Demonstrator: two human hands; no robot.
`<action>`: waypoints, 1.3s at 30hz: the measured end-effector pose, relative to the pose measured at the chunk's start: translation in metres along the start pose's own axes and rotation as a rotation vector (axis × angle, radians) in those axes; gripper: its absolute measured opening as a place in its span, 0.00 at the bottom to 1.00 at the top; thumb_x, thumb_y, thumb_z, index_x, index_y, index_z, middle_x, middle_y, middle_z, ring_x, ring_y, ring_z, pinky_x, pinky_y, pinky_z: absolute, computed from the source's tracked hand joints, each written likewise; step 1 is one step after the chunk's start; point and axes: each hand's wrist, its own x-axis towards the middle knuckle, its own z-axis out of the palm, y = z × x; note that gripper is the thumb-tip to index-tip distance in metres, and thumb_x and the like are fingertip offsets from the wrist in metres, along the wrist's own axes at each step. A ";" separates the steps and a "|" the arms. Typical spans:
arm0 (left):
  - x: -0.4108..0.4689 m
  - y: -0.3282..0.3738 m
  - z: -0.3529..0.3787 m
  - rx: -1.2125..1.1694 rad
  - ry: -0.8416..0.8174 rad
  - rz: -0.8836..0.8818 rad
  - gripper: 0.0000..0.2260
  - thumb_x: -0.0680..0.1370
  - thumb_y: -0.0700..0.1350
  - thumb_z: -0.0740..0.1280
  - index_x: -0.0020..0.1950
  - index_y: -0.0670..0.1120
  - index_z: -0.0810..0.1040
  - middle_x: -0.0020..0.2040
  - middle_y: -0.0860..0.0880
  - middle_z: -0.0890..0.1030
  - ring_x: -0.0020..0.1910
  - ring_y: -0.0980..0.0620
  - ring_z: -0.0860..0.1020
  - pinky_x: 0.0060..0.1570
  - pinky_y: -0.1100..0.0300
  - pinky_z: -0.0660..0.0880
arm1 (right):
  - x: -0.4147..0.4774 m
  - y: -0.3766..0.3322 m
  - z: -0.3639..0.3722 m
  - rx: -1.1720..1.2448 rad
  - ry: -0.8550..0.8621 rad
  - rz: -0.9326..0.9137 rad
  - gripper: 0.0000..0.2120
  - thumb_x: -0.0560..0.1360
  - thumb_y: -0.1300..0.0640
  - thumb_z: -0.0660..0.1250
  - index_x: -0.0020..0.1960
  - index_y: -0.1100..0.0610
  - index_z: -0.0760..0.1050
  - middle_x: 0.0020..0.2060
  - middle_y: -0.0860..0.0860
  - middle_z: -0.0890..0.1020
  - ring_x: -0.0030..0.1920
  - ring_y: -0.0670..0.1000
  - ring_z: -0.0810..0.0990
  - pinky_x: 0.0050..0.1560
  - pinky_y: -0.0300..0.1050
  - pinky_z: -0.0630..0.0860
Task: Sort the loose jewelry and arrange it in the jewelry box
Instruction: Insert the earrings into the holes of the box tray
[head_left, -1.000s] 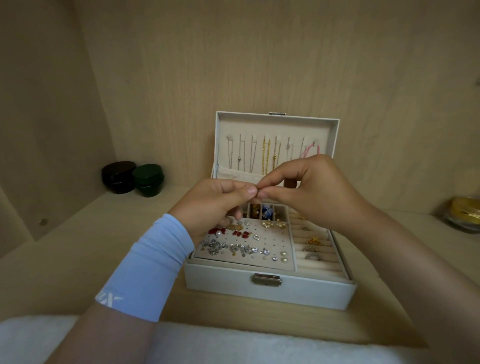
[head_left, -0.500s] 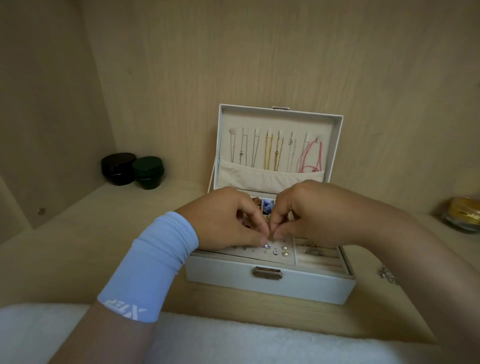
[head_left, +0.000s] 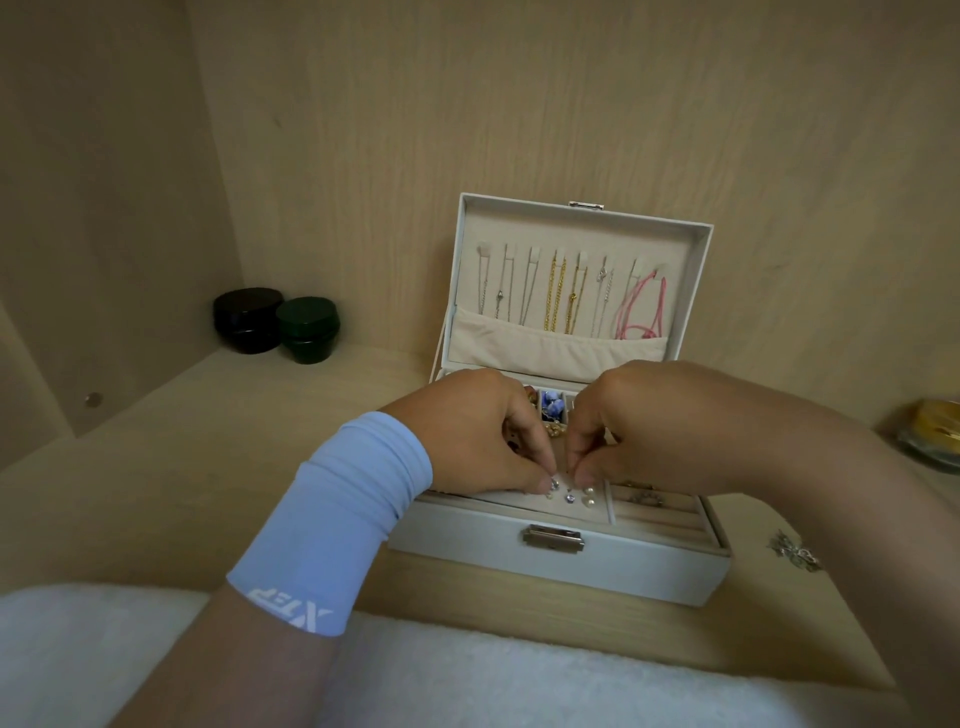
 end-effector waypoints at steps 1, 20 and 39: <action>0.000 0.000 0.000 0.003 0.002 0.000 0.04 0.71 0.50 0.77 0.44 0.55 0.87 0.43 0.60 0.82 0.46 0.63 0.78 0.48 0.69 0.73 | 0.000 -0.001 -0.001 -0.020 -0.002 0.003 0.02 0.76 0.46 0.70 0.44 0.40 0.80 0.43 0.41 0.82 0.43 0.43 0.78 0.47 0.46 0.78; -0.001 0.001 -0.001 -0.031 -0.017 -0.012 0.03 0.71 0.49 0.77 0.44 0.55 0.87 0.47 0.59 0.83 0.48 0.60 0.79 0.56 0.60 0.76 | 0.017 -0.018 -0.007 -0.105 -0.061 0.029 0.07 0.73 0.46 0.73 0.47 0.47 0.84 0.32 0.42 0.77 0.40 0.47 0.79 0.36 0.41 0.71; 0.016 0.041 0.009 -0.108 0.197 0.088 0.03 0.74 0.48 0.73 0.43 0.57 0.85 0.44 0.61 0.82 0.44 0.56 0.78 0.45 0.67 0.72 | -0.062 0.097 -0.019 0.478 0.279 0.123 0.02 0.74 0.55 0.75 0.45 0.49 0.86 0.36 0.43 0.85 0.30 0.37 0.75 0.34 0.28 0.70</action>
